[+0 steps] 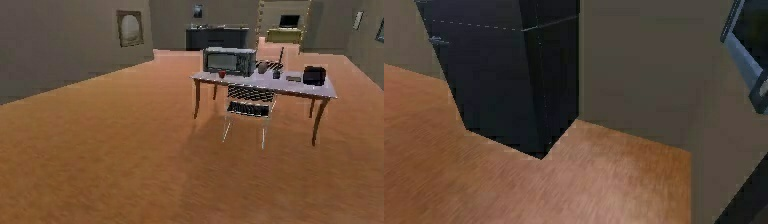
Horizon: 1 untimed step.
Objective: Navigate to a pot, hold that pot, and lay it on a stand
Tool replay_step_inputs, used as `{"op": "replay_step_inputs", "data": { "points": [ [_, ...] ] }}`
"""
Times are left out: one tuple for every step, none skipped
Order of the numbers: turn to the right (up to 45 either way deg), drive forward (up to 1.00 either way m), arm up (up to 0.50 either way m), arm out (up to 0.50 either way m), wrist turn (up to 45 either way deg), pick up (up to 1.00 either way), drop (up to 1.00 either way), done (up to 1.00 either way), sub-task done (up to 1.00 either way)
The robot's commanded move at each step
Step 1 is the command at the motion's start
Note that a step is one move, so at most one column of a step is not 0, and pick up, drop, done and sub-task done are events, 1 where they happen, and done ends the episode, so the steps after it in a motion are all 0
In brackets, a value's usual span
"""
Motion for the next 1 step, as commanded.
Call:
{"op": "replay_step_inputs", "data": {
  "points": [
    [-6.0,0.0,0.0,0.0,0.0,0.0,0.0,0.0,0.0]
  ]
}}
